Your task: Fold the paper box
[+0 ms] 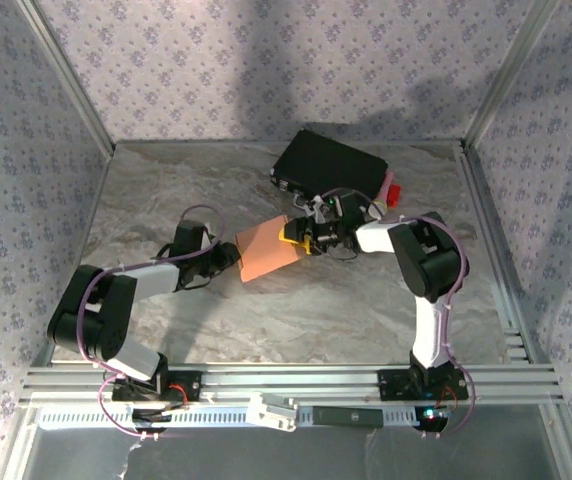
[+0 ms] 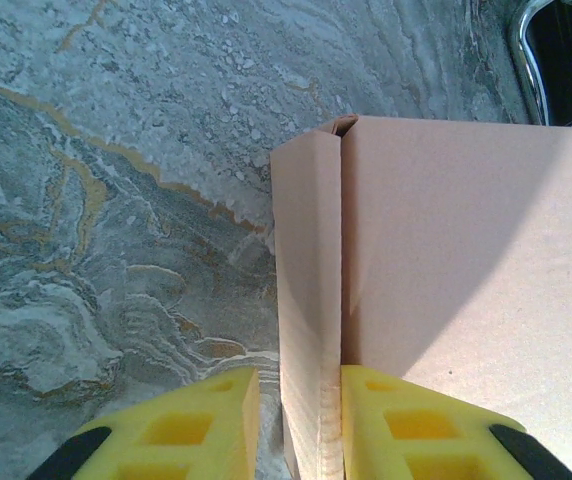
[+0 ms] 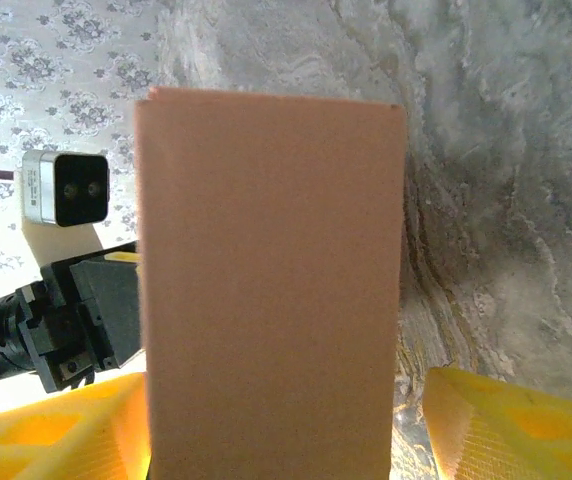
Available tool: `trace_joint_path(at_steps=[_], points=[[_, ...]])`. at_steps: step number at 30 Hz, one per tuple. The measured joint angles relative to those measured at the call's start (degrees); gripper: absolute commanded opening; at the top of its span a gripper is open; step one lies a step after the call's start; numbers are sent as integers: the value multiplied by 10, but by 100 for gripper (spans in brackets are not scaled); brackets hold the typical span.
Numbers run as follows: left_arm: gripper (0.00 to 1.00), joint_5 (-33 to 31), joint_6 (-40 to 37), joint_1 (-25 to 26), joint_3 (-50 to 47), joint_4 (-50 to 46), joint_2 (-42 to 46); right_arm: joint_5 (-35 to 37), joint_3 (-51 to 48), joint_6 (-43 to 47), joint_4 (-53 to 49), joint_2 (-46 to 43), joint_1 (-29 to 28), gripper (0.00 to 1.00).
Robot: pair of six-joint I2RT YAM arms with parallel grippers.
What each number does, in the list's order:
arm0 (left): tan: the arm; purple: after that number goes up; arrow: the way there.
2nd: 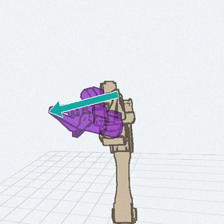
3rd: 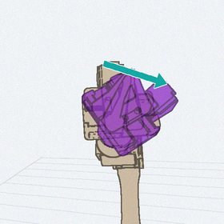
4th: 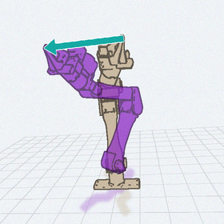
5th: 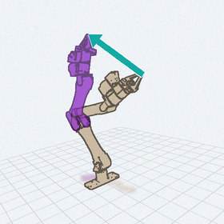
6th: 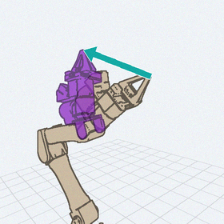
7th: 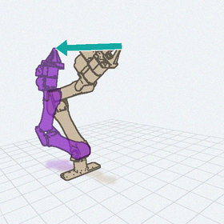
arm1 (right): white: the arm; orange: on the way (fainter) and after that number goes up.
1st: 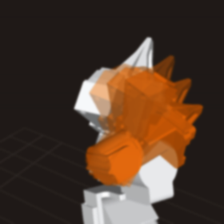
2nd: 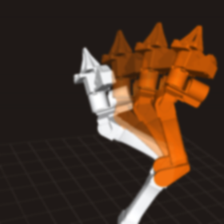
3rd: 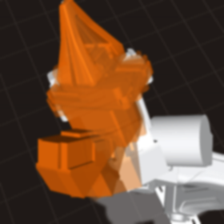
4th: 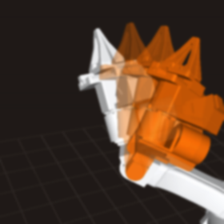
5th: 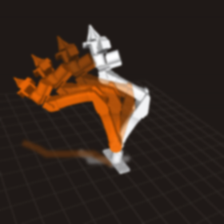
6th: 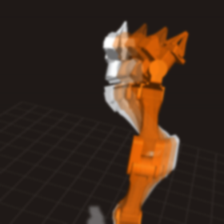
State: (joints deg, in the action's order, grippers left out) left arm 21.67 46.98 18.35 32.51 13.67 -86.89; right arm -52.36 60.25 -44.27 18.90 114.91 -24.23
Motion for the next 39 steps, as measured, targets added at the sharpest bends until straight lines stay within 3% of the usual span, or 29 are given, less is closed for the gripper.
trace_joint_path(at_steps=[3,6,11,18,22,29,34,39], points=[[27,0,-1,0,0,0,0,-5,0,-32,31,12,0,58],[36,0,-6,0,0,-1,2,-8,-5,-71,69,16,0,48],[49,0,-15,-4,-2,-11,22,-6,-25,-134,128,16,0,43],[57,-40,-78,26,-11,-67,205,1,-33,-220,96,-3,2,38],[63,-83,-179,90,8,-124,278,-13,-7,-264,24,-7,10,40],[67,-243,-453,303,136,-244,217,-19,-45,-315,-85,-83,36,37],[70,-329,-608,357,148,-268,157,-21,-49,-311,-166,-131,53,37],[71,-389,-707,370,151,-274,104,-21,-48,-298,-226,-140,60,36]])
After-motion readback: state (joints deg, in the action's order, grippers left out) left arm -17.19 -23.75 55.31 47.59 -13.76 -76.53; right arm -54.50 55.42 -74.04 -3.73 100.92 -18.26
